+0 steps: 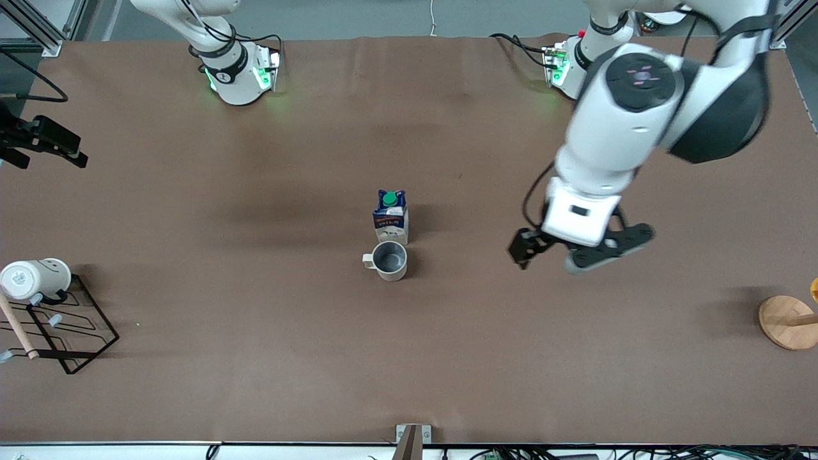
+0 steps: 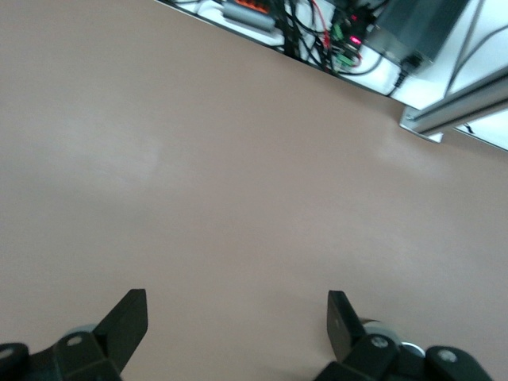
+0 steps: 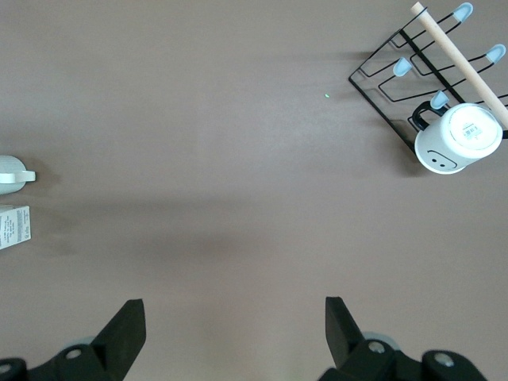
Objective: Place milk next to cup
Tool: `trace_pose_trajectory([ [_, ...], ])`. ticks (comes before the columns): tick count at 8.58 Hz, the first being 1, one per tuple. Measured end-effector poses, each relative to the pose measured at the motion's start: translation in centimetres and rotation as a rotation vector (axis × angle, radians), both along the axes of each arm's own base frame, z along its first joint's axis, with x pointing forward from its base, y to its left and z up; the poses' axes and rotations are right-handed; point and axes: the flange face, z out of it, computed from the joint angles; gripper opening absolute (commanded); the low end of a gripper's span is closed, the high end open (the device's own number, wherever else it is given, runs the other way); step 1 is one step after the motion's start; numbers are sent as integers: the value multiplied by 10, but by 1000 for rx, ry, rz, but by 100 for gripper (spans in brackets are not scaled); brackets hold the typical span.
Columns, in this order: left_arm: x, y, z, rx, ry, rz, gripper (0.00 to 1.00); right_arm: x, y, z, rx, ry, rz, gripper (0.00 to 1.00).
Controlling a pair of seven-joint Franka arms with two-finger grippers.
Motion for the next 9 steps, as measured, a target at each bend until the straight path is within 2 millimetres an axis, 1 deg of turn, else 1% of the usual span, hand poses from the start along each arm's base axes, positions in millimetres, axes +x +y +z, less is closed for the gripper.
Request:
trace_pose_trajectory([
  [1,1,22,10,7,11,-15,100,0,0,0,0,2,1,100],
  [2,1,49,22,16,29,-50,100,0,1,-1,0,3,1,100],
  [3,1,87,35,23,45,-117,100,0,1,-1,0,3,2,100],
  [4,-5,130,48,35,74,-191,100,0,2,0,0,1,4,100],
  [5,-16,171,62,42,99,-231,100,0,2,0,0,-1,4,100],
  [6,-34,207,79,44,106,-242,100,1,3,1,0,-5,5,100],
  [7,-58,231,92,39,109,-273,100,1,3,1,0,-6,6,100],
  [8,-83,252,97,30,110,-297,100,1,3,1,0,-6,5,100],
  [9,-103,260,101,25,107,-303,100,0,2,2,0,-7,4,100],
])
